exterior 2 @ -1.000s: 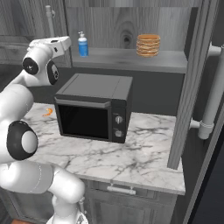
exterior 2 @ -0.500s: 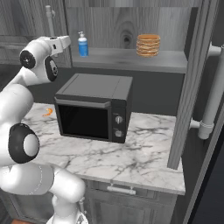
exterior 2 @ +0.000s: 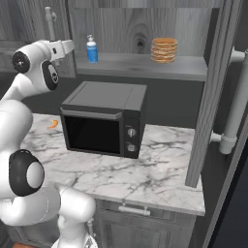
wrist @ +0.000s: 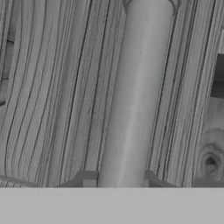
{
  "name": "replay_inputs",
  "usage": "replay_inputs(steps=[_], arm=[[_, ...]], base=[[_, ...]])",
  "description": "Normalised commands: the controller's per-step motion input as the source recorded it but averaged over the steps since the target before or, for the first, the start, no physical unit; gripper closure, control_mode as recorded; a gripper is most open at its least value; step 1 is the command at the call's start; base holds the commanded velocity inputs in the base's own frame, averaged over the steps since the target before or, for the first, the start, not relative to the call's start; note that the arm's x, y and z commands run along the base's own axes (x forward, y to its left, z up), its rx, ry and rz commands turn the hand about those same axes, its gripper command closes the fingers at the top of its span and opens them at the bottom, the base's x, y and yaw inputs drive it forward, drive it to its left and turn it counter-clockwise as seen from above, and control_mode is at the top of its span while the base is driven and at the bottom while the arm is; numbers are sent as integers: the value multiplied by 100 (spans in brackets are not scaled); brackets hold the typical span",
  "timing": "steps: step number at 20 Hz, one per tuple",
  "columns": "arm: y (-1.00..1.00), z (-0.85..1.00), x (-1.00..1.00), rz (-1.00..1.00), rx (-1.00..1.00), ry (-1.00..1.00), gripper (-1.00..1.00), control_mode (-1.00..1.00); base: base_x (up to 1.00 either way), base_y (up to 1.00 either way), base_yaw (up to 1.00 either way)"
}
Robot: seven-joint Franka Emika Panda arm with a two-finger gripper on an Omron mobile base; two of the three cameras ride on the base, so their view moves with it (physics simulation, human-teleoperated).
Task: Pick the dish brush and soap dispenser from the cabinet and place them on the counter.
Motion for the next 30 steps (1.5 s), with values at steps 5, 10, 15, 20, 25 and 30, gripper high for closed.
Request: replay_inputs(steps=[5, 10, 15, 20, 25, 30], arm=[[0, 0, -52, 0, -3, 0, 100, -100], [7, 0, -55, 0, -3, 0, 100, -100], [11, 0, -57, 0, -3, 0, 100, -100], [17, 0, -56, 0, -4, 2, 100, -100], [20, -1, -56, 0, -5, 2, 100, -100], [25, -4, -53, 0, -6, 3, 100, -100]], base=[[0, 0, 0], [0, 0, 0], [0, 0, 0], [0, 0, 0], [0, 0, 0], [0, 0, 0]])
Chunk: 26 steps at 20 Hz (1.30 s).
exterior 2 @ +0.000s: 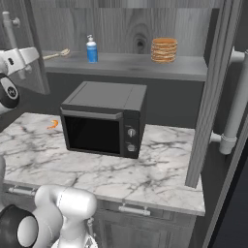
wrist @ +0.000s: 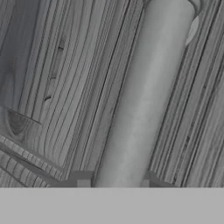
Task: Pick the dish brush and soap dispenser from the cabinet and place them on the counter.
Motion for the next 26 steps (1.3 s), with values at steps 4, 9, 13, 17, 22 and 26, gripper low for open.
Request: replay_inputs(steps=[4, 9, 13, 17, 22, 26], arm=[[26, -4, -49, 0, -5, 4, 100, -100], [26, -5, -50, 0, -6, 4, 100, -100], [26, -7, -49, 0, -6, 5, 100, -100], [22, -5, -32, 0, -5, 6, 100, -100], [8, 0, 0, 0, -2, 2, 100, -100], [0, 0, 0, 0, 0, 0, -100, -100]], base=[[0, 0, 0], [0, 0, 0], [0, 0, 0], [0, 0, 0], [0, 0, 0], [0, 0, 0]])
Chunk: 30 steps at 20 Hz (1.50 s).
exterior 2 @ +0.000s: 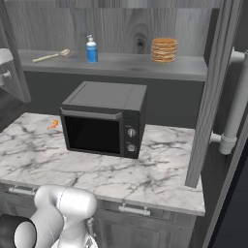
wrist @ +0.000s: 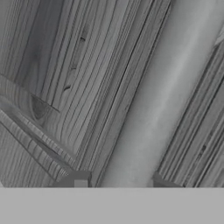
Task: Pick the dish brush and soap dispenser from the cabinet and place them on the counter.
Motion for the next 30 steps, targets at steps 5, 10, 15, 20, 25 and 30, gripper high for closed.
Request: replay_inputs(steps=[5, 10, 15, 20, 25, 30], arm=[[0, 0, -13, 10, 0, 0, -100, -100], [0, 0, -23, 18, 0, -1, -100, -100], [-12, 3, -25, 19, 0, -2, -100, -100], [-31, 8, -18, 19, 1, -4, -100, -100], [-39, 11, -5, 15, 5, -4, -100, -100], [-40, 17, -5, 13, 7, -1, -100, -100]], base=[[0, 0, 0], [0, 0, 0], [0, 0, 0], [0, 0, 0], [0, 0, 0], [0, 0, 0]])
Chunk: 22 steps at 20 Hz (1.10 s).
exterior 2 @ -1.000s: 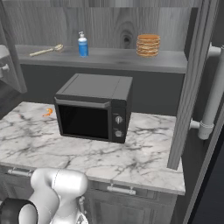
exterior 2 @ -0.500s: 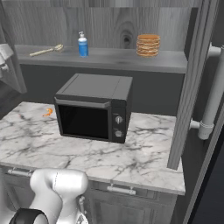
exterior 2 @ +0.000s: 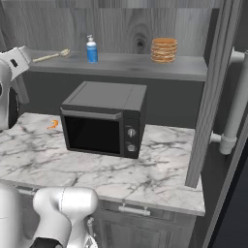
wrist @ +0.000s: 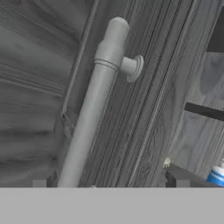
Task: Pick the dish brush and soap dispenser from the cabinet and place them on the counter.
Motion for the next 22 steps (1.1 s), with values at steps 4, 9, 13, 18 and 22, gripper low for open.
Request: replay_inputs(steps=[4, 9, 13, 18, 22], arm=[[-40, 17, -8, 12, 5, 0, -100, -100], [-40, 18, -9, 12, 5, 0, -100, -100], [-38, 17, -7, 11, 4, 0, -100, -100], [-36, 12, -5, 11, 0, 0, -100, -100], [-33, 7, -1, 12, 2, 0, -100, -100]], base=[[0, 0, 0], [0, 0, 0], [0, 0, 0], [0, 0, 0], [0, 0, 0]])
